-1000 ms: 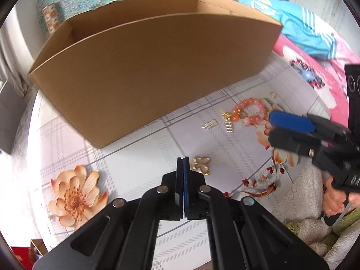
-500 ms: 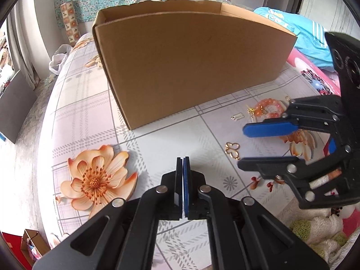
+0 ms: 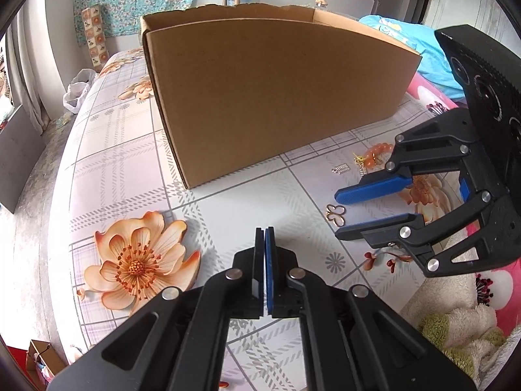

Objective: Organize jewelry
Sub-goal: 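Close the right tool on the gold pretzel-shaped charm, then close the left tool on the gold spring charm while the right tool holds the pretzel charm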

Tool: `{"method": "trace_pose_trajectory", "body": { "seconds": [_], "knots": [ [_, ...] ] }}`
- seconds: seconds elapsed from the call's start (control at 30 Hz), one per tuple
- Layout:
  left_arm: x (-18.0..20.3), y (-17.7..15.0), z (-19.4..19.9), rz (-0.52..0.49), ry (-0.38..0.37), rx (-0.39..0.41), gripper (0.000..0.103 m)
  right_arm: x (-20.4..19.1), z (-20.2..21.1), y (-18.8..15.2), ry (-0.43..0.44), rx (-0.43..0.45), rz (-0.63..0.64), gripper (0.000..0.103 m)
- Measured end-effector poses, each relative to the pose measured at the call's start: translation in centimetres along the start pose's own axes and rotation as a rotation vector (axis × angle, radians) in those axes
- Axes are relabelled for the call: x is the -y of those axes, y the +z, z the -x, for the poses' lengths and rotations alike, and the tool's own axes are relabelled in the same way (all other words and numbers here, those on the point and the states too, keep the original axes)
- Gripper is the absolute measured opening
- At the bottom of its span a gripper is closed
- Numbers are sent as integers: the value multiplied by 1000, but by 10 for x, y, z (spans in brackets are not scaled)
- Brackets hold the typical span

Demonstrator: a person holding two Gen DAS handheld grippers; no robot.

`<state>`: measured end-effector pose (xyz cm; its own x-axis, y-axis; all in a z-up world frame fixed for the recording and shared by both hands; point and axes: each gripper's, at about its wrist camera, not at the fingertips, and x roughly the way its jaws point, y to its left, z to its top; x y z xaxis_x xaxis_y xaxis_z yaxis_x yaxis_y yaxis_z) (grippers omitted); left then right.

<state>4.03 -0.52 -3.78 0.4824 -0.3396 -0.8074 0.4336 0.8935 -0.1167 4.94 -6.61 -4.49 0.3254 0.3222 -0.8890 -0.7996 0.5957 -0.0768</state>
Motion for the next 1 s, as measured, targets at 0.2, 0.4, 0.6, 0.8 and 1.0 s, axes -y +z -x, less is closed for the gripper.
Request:
{"method": "trace_pose_trajectory", "body": {
  "seconds": [0.2,0.4,0.6,0.8,1.0],
  "knots": [
    [-1,-1,1,12,-5,6,1,3,-1,8,31,-21,10,15],
    [-4,-2,3,13,-11,7,1,8,-2,5,39,-8,-41,14],
    [-4,-2,3,20,-6,13,1,16,11,-1,28,37,-123,14],
    [5,7,9,24,-67,68,14,35,41,-26,-20,117,-295,14],
    [32,30,-8,-34,-88,88,22,51,73,-63,-73,203,-477,14]
  ]
}}
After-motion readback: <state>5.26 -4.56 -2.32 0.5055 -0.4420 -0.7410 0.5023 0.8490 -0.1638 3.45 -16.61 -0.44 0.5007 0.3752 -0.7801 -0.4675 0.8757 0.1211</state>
